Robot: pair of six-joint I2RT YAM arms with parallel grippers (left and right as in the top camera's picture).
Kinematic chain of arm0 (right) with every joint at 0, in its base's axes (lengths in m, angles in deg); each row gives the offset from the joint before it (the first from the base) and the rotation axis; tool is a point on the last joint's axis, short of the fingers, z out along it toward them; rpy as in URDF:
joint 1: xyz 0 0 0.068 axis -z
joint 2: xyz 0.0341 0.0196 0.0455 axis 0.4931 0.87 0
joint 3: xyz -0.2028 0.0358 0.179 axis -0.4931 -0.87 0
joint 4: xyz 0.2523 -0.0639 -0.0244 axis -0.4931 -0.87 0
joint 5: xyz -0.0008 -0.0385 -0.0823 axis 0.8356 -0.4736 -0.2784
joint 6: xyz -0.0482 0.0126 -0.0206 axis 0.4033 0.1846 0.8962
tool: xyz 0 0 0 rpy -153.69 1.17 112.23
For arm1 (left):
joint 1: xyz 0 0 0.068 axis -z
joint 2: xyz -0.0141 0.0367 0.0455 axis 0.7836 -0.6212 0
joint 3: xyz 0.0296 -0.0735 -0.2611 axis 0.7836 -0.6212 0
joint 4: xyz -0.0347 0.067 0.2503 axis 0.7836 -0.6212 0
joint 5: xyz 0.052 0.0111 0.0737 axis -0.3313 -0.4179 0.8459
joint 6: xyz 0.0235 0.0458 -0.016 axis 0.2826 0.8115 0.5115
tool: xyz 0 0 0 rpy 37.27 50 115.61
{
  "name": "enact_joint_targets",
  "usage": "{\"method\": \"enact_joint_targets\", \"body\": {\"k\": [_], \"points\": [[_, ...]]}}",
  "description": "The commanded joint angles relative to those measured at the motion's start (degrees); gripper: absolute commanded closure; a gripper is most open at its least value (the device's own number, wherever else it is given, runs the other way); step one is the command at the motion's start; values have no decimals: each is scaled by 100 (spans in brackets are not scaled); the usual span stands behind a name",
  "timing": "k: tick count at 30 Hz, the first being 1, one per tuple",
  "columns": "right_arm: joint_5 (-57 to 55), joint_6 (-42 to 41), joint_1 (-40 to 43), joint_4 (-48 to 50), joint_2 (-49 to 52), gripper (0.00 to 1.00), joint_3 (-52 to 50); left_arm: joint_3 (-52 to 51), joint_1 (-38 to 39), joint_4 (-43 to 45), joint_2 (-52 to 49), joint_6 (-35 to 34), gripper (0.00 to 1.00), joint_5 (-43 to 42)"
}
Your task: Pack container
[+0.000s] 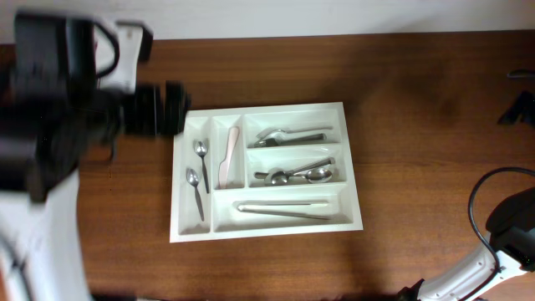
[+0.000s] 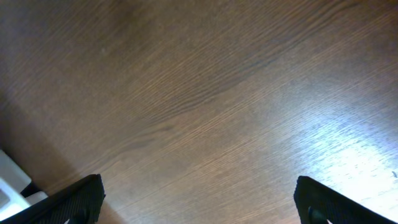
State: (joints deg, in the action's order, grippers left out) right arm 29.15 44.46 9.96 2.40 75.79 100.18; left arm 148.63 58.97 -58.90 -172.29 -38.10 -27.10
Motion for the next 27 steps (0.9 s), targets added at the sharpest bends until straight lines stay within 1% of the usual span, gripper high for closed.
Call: {"method": "enact_joint_targets", "body": {"k": [1, 5, 9, 11, 15, 17, 20, 25, 27], "points": [[31, -44, -11, 7, -4, 1, -13, -1558, 118, -44, 1226, 17, 1, 66], [31, -44, -11, 7, -4, 1, -13, -2826, 127, 203, 2433, -385, 1, 42], [31, -44, -11, 4, -4, 1, -13, -3899, 127, 662, 3742, -437, 1, 44], [31, -44, -11, 7, -4, 1, -13, -4409, 125, 1036, 4457, -588, 1, 46], [31, -44, -11, 7, -4, 1, -13, -5152, 125, 1703, 5521, -726, 1, 46], [31, -44, -11, 7, -4, 1, -13, -5392, 125, 1814, 5886, -726, 1, 46], [31, -44, -11, 7, -4, 1, -13, -5499, 125, 1646, 6177, -723, 1, 46], [31, -44, -11, 7, -4, 1, -13, -5499, 125, 697, 6284, -726, 1, 44], [31, -44, -11, 4, -4, 1, -13, -5499, 125, 446, 6284, -728, 1, -20]]}}
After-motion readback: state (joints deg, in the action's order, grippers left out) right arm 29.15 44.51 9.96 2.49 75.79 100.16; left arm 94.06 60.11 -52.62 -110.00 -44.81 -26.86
